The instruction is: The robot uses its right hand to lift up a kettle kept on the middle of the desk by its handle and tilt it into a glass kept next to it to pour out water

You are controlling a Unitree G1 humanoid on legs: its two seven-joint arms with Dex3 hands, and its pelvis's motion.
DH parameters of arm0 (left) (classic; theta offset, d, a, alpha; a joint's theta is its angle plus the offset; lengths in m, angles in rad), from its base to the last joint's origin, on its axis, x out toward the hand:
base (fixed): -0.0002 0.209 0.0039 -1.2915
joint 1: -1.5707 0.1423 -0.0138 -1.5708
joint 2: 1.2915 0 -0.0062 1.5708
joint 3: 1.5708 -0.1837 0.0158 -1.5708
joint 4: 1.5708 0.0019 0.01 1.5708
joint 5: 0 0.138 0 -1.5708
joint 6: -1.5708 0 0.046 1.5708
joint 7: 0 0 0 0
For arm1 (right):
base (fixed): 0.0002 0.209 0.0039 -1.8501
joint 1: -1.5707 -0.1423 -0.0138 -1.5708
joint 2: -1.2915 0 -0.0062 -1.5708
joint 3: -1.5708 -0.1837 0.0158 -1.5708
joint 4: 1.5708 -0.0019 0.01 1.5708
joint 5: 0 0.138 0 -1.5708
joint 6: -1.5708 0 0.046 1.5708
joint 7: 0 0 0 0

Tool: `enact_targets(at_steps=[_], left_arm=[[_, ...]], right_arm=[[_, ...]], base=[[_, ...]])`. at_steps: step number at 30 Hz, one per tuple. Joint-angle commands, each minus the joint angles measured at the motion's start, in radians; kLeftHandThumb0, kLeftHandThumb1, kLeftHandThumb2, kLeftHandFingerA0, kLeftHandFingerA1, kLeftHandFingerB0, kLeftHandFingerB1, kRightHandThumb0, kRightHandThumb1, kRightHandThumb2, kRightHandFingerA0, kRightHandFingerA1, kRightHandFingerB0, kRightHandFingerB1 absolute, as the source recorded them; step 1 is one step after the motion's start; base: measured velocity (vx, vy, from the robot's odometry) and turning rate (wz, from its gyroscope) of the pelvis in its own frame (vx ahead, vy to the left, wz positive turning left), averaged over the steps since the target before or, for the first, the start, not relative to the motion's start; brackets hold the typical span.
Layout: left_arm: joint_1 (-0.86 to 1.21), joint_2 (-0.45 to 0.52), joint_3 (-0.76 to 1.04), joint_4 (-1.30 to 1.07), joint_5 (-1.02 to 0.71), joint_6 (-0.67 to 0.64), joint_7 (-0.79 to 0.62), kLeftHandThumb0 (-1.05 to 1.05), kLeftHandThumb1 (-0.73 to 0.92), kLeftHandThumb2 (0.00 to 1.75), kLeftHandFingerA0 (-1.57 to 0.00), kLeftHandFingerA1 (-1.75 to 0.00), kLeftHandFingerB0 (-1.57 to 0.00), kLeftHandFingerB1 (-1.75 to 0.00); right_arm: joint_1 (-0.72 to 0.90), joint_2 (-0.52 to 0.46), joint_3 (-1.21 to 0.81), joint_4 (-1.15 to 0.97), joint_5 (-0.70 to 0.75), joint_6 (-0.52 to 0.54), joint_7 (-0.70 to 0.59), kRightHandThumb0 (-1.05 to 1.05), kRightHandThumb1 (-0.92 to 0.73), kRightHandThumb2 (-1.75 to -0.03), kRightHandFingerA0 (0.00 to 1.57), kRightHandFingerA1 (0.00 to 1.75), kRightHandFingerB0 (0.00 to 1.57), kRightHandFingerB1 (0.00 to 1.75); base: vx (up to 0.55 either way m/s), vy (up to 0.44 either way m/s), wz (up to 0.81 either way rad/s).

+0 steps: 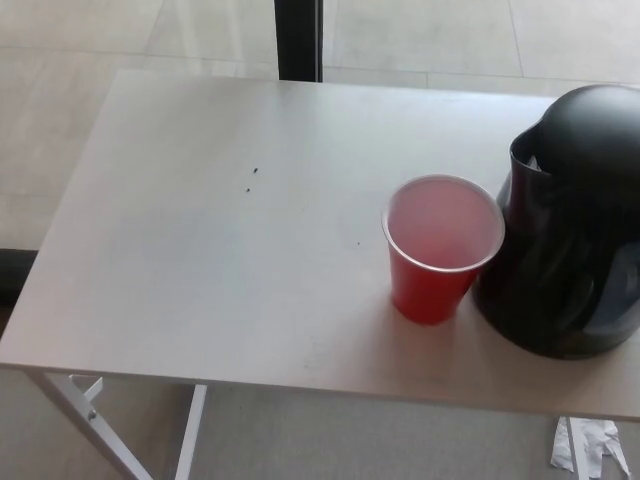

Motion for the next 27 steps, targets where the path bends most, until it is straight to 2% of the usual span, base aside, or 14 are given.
enact_targets(at_steps=[1,2,8,10,11,13,14,17,21,22,23,24,26,27], left_arm=[[-0.029,0.057,0.089,0.039,-0.114,-0.013,-0.109,-0.29,-0.28,0.73,-0.67,-0.73,-0.60,-0.88],[-0.036,0.057,0.094,0.044,-0.117,-0.006,-0.113,-0.29,-0.30,0.71,-0.66,-0.73,-0.56,-0.87],[-0.068,0.057,0.129,0.081,-0.142,0.028,-0.147,-0.27,-0.31,0.71,-0.57,-0.71,-0.60,-0.89],[-0.071,0.062,0.121,0.082,-0.128,0.032,-0.142,-0.28,-0.31,0.71,-0.56,-0.70,-0.62,-0.90],[-0.060,0.068,0.100,0.082,-0.102,-0.003,-0.147,-0.31,-0.27,0.74,-0.55,-0.71,-0.63,-0.90],[-0.060,0.068,0.100,0.084,-0.102,-0.003,-0.148,-0.31,-0.27,0.74,-0.55,-0.71,-0.63,-0.90],[-0.058,0.069,0.100,0.082,-0.101,-0.002,-0.143,-1.05,0.34,0.83,-0.61,-0.66,-0.55,-1.04],[-0.072,0.061,0.118,0.089,-0.123,0.026,-0.127,-1.05,0.23,1.16,-0.45,-0.44,-0.16,-1.34],[-0.073,0.063,0.116,0.095,-0.126,0.017,-0.148,-1.01,0.18,1.12,-0.40,-0.50,-0.12,-1.37],[-0.072,0.066,0.102,0.101,-0.112,0.003,-0.149,-1.05,0.25,1.03,-0.54,-0.53,-0.36,-1.09],[-0.073,0.061,0.108,0.105,-0.122,-0.004,-0.157,-1.05,0.17,1.07,-0.41,-0.47,-0.16,-1.24],[-0.072,0.062,0.099,0.107,-0.111,-0.013,-0.150,-0.34,-0.26,0.74,-0.51,-0.68,-0.46,-0.86],[-0.071,0.063,0.093,0.109,-0.105,-0.017,-0.145,-0.34,-0.26,0.74,-0.51,-0.68,-0.46,-0.86],[-0.063,0.063,0.094,0.099,-0.108,-0.019,-0.150,-1.05,0.25,1.08,-0.58,-0.53,-0.13,-1.24]], right_arm=[[-0.046,-0.043,-0.175,-0.015,0.208,0.107,0.004,-0.52,-0.54,-0.56,0.71,0.98,0.37,0.46],[-0.046,-0.043,-0.189,-0.022,0.213,0.135,0.001,-0.60,-0.44,-0.82,0.41,0.60,0.26,0.52],[-0.064,-0.085,-0.273,0.027,0.237,0.262,-0.050,-0.66,-0.52,-0.87,0.36,0.67,0.15,0.53],[-0.116,-0.109,-0.337,0.043,0.281,0.343,-0.119,-0.66,-0.62,-0.60,0.56,0.76,0.12,0.54],[-0.143,-0.127,-0.375,0.044,0.300,0.361,-0.162,-0.56,-0.48,-0.95,0.64,0.80,0.02,0.53],[-0.146,-0.126,-0.383,0.041,0.294,0.369,-0.162,-0.56,-0.48,-0.95,0.64,0.80,0.02,0.53],[-0.184,-0.134,-0.440,0.033,0.346,0.349,-0.177,-0.67,-0.53,-0.86,0.32,0.68,0.02,0.49],[-0.194,-0.177,-0.411,-0.060,0.348,0.363,-0.021,-0.74,-0.50,-0.85,0.16,0.59,0.10,0.52],[-0.196,-0.203,-0.338,-0.157,0.338,0.369,0.096,-0.78,-0.61,-0.59,0.11,0.55,0.11,0.45],[-0.208,-0.213,-0.275,-0.247,0.323,0.378,0.128,-0.86,-0.55,-0.60,0.10,0.54,0.17,0.47],[-0.226,-0.219,-0.241,-0.311,0.338,0.395,0.158,-0.83,-0.50,-0.55,0.48,0.57,0.26,0.48],[-0.244,-0.226,-0.206,-0.349,0.341,0.400,0.181,-0.86,-0.48,-0.56,0.72,0.72,0.29,0.51],[-0.243,-0.227,-0.194,-0.364,0.344,0.406,0.184,-0.86,-0.48,-0.56,0.72,0.72,0.29,0.51],[-0.269,-0.244,-0.120,-0.374,0.315,0.365,0.242,-0.95,-0.47,-0.82,0.47,0.53,0.20,0.48]], base=[[0.00,0.000,0.00],[0.00,0.000,0.00],[0.00,0.000,0.00],[0.00,0.000,0.00],[0.00,0.000,0.00],[0.00,0.000,0.00],[0.00,0.000,0.00],[0.00,0.000,0.00],[0.00,0.000,0.00],[0.00,0.000,0.00],[0.00,0.000,0.00],[0.00,0.000,0.00],[0.00,0.000,0.00],[0.00,0.000,0.00]])
